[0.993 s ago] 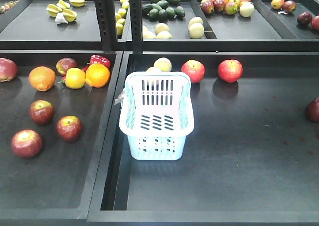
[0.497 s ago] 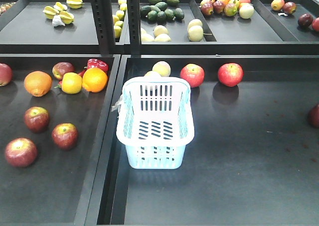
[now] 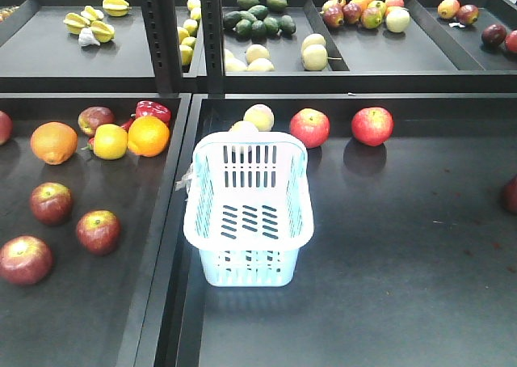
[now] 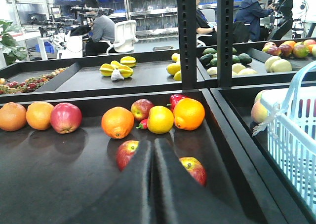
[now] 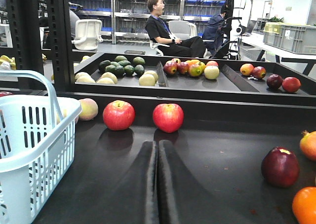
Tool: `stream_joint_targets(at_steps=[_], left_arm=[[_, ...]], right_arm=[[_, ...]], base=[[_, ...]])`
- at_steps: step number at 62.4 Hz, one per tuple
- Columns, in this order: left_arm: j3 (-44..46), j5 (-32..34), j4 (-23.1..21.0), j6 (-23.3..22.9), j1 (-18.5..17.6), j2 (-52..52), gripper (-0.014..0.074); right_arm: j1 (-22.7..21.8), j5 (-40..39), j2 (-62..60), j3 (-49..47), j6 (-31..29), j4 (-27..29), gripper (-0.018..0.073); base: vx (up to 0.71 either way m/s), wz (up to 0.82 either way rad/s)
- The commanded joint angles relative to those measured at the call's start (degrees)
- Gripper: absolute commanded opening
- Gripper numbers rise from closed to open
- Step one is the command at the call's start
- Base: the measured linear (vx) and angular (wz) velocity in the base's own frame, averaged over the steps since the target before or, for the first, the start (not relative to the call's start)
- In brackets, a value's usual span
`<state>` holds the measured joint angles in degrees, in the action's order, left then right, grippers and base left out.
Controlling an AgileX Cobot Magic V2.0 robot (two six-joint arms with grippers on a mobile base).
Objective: Pick three apples into basket with both arms
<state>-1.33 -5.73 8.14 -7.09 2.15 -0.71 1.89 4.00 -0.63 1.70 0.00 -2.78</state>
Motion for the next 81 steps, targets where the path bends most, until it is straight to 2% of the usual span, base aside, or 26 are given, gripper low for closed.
stream_joint_targets(at_steps=[1,81], left_arm=[[-1.53,4.27,-0.44,-0.67,0.06,-1.28,-0.0006],[-1.53,4.27,-0.44,-0.67,0.06,-1.28,-0.0006]], right_arm=[[-0.09,-4.00,-0.50,0.59,0.00,-0.27,-0.0003],[-0.09,-4.00,-0.50,0.59,0.00,-0.22,-0.0003]], base=[[0.05,-0.01],[0.02,-0.01]])
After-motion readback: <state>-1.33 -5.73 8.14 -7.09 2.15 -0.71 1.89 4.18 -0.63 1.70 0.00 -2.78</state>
